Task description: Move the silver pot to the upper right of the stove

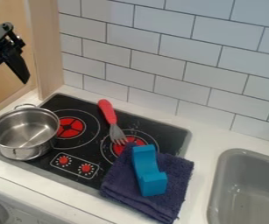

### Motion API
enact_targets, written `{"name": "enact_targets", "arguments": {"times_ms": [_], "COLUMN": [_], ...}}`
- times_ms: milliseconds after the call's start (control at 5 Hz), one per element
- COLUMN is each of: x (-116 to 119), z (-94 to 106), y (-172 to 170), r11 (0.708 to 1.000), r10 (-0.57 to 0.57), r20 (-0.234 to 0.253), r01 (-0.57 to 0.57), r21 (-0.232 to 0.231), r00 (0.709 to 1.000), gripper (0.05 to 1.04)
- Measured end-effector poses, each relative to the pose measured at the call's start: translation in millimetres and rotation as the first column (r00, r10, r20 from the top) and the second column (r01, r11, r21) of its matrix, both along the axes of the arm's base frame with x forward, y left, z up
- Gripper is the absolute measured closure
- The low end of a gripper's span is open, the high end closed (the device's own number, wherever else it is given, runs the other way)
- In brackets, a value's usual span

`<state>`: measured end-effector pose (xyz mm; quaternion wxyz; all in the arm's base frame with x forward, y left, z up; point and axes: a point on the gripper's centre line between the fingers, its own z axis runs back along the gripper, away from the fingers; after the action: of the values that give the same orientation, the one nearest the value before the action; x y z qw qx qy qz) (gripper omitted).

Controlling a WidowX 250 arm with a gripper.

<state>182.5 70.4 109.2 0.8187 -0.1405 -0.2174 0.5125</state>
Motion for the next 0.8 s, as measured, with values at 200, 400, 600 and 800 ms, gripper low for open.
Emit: {"name": "enact_targets", "arguments": {"times_ms": [200,400,600,800], "x": [-2,-3,9,28], "z": [-3.9,-24.2,-18.1,-11.6], "y": [-1,-13,-5,-6], "r11": [1.0,0.999,0.998,0.993], "r10": [0.001,-0.041,-0.056,-0.121], "r20": [-0.015,-0.139,-0.178,-0.195], "r01": [-0.001,0.036,0.052,0.116], "r21": [-0.005,-0.036,-0.027,-0.036], "r00": [1.0,0.99,0.982,0.973], "gripper": [0.085,0.085,0.085,0.085]}}
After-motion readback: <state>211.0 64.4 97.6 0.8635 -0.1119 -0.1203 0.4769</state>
